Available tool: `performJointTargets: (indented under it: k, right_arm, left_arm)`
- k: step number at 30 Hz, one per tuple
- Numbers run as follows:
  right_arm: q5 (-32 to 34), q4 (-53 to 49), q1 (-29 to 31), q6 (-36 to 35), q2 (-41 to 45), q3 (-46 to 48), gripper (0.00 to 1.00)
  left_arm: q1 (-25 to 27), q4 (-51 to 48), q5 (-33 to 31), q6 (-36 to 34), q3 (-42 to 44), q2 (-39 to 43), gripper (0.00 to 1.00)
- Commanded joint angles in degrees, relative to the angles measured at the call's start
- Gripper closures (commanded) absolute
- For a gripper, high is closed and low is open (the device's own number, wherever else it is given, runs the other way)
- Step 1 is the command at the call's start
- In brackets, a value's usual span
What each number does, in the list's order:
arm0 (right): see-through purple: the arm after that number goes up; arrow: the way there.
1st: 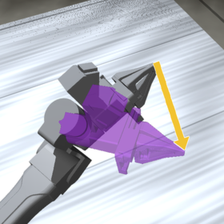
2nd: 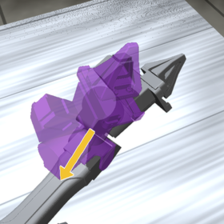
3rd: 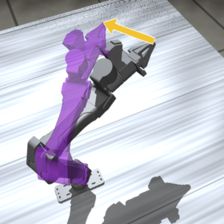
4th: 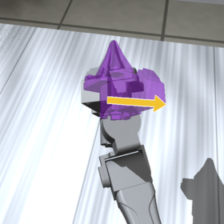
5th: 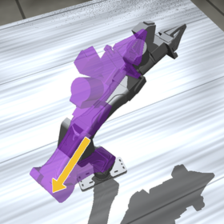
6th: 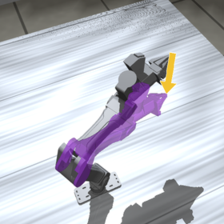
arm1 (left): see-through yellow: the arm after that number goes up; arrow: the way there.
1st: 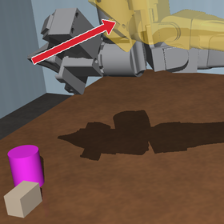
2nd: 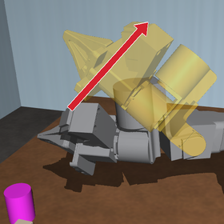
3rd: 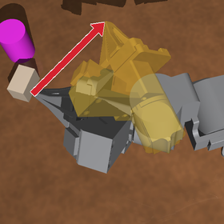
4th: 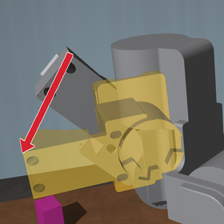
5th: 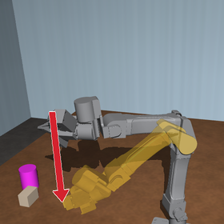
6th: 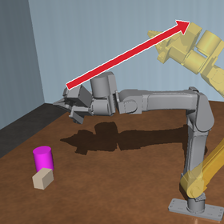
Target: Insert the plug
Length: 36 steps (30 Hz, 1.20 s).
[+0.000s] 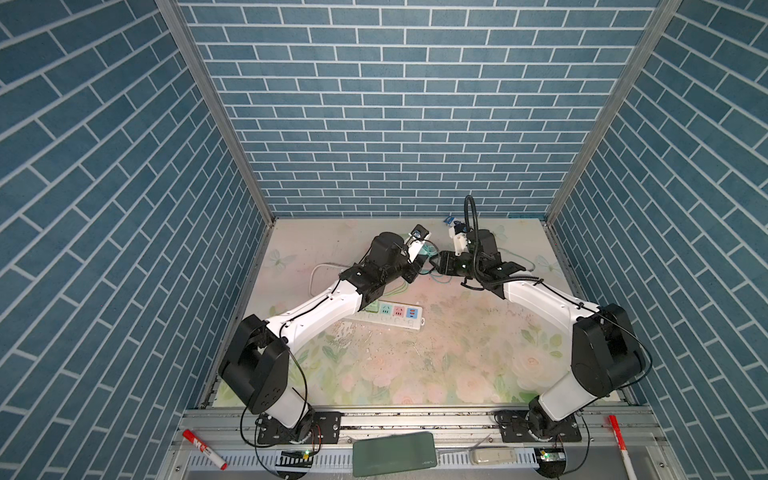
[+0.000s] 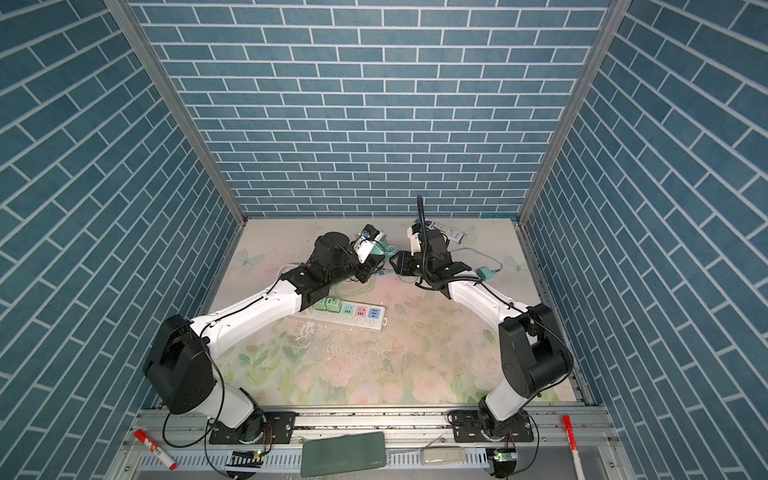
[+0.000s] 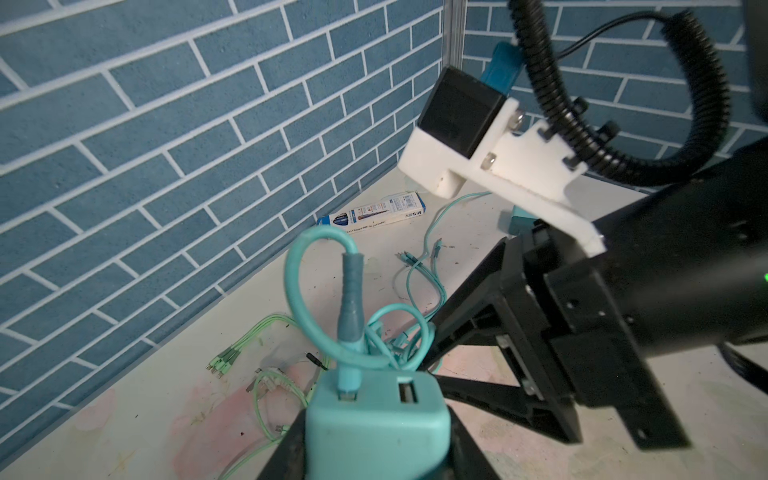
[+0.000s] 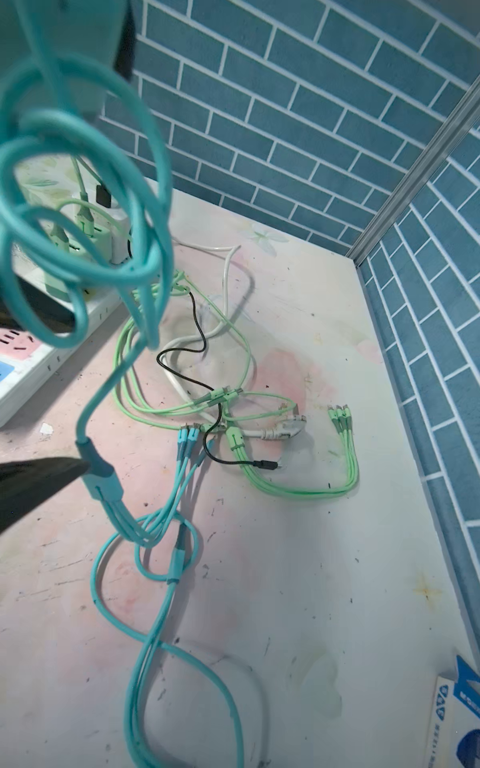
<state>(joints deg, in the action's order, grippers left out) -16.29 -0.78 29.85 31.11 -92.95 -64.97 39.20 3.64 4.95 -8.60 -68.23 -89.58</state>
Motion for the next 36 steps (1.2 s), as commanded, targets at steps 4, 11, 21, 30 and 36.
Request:
performJointTargets:
  k: [4, 11, 21, 30, 36]
  right_arm:
    - [-1.0, 2.4, 0.1, -0.4, -3.0, -5.9, 0.51]
    - [-6.4, 4.2, 0.4, 3.1, 0.0, -2.2, 0.51]
    - [-1.7, 5.4, 3.0, -5.4, -0.6, 2.0, 0.51]
    - [2.0, 5.7, 3.2, -10.0, -3.4, -0.2, 0.59]
    - [4.4, 4.7, 3.2, -11.4, -3.7, -1.5, 0.92]
  left_arm:
    - [0.1, -0.9, -0.3, 1.0, -0.2, 1.3, 0.83]
    - [0.1, -0.2, -3.7, -0.1, -0.1, 1.1, 0.83]
    - [0.1, -1.3, -4.7, 0.7, -3.2, -0.1, 0.83]
    - [0.1, -2.3, -3.7, 1.4, -3.9, -0.2, 0.83]
    - [0.1, -2.7, -4.1, 1.4, -3.8, -0.1, 0.83]
